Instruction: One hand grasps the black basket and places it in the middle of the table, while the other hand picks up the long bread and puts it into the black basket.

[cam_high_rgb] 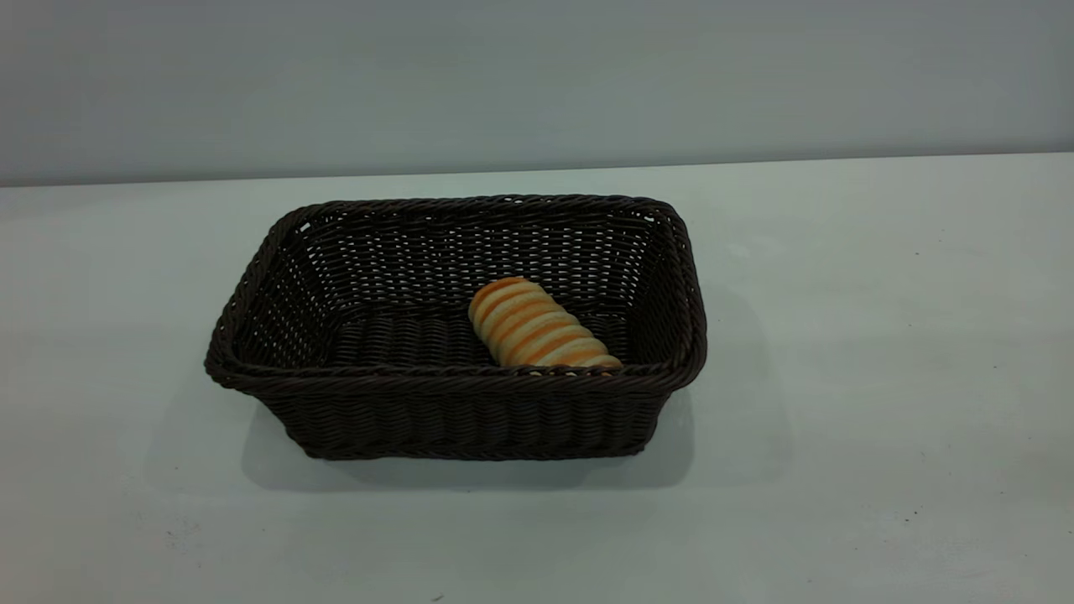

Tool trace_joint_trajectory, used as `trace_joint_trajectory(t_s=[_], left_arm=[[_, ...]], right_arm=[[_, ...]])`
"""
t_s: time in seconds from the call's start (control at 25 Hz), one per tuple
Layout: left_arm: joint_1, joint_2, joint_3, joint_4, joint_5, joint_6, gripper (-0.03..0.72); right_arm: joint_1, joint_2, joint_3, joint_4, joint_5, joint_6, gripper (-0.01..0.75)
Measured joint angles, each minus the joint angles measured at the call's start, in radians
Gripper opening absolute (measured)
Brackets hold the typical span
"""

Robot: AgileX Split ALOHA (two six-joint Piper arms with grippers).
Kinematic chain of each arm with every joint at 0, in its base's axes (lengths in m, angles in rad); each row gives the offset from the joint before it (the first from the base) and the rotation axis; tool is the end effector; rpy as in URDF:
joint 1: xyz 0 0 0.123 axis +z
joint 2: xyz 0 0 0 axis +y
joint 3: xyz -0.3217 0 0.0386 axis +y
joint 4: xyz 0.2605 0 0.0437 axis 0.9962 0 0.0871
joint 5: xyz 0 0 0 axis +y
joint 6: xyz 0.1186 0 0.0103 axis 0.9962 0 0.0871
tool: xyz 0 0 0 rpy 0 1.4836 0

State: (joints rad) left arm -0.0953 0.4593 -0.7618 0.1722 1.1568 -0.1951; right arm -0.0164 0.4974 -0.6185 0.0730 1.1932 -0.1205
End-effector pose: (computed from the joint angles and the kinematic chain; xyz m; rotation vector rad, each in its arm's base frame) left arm 0.0510 0.0139 0.3384 -0.1132 2.3190 0.0727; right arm 0.0548 0.0072 0.2863 -0.1246 2.5489 0.0441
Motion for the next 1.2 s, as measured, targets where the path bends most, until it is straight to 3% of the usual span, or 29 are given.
trace_joint_trajectory(t_s=[0.16,0.4,0.72,1.2], left_arm=[[0.0,-0.15,0.109,-0.002,-0.011,0.0,0.517],[0.0,-0.333,0.222,-0.006,-0.014,0.009,0.517],[0.0,-0.414,0.261,-0.012,-0.027,0.064,0.517],[0.0,-0.415,0.273,-0.142,-0.023,0.168,0.517]], right_arm=[[0.008,-0.095,0.083,0.025,-0.041,-0.027,0.491],[0.078,-0.225,0.119,0.033,-0.072,-0.036,0.491],[0.107,-0.289,0.14,-0.013,-0.075,0.031,0.491],[0.107,-0.29,0.141,-0.06,-0.075,0.097,0.491]])
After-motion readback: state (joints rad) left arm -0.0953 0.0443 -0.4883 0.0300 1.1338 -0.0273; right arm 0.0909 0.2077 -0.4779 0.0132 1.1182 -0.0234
